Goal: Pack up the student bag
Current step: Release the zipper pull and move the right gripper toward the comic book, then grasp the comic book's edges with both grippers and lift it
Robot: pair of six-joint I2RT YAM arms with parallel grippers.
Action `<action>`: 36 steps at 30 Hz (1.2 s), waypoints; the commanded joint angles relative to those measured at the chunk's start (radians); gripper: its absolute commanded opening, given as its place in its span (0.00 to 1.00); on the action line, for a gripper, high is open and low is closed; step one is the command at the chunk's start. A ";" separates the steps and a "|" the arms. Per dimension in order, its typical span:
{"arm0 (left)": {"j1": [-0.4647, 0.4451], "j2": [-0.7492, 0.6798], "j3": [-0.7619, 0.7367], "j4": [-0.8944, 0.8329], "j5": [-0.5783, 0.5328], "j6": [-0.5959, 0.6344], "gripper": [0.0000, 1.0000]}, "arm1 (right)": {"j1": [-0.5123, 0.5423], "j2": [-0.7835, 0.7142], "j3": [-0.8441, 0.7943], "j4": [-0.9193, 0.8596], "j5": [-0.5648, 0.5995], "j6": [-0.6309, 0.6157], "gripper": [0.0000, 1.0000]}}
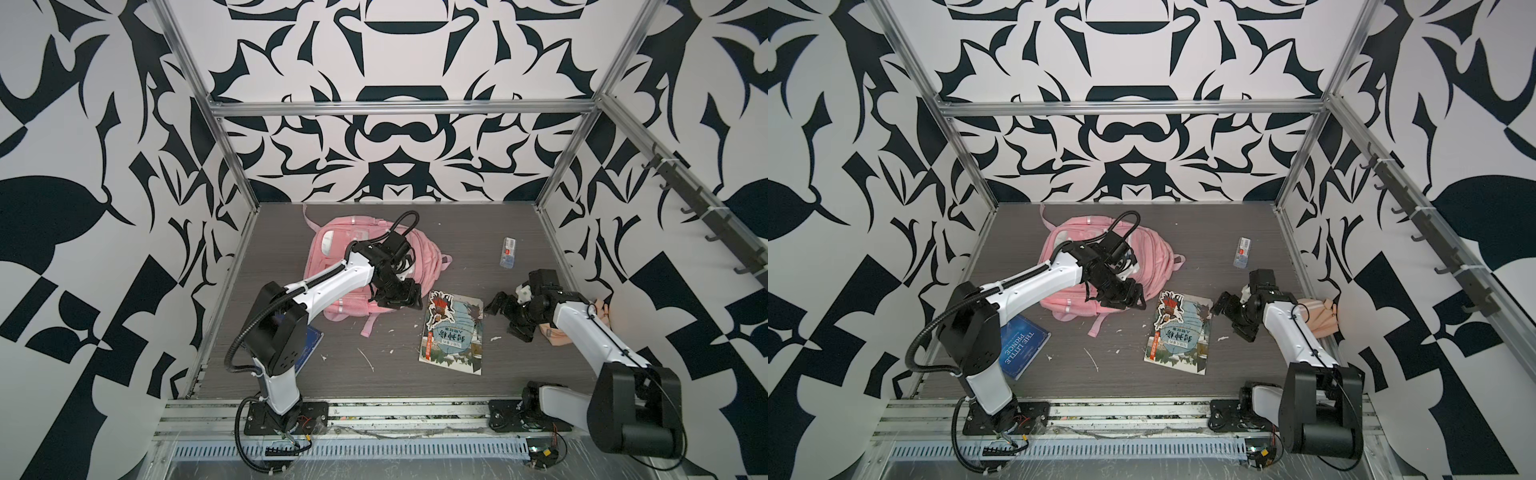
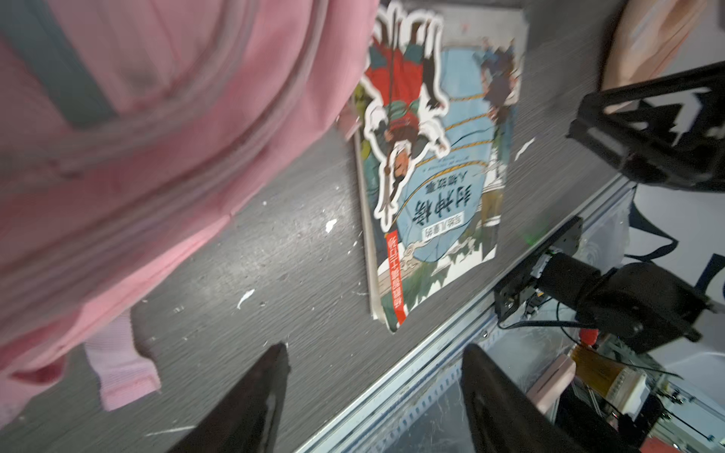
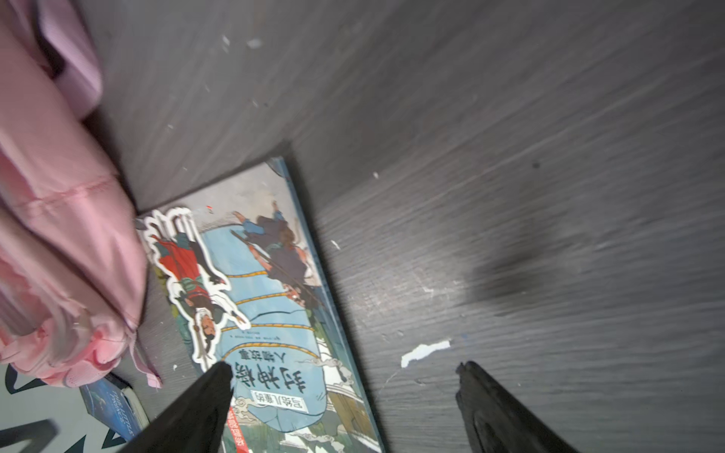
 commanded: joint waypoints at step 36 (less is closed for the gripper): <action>-0.072 0.320 0.002 0.190 0.128 -0.082 0.31 | 0.125 0.109 -0.173 0.425 -0.348 0.008 0.62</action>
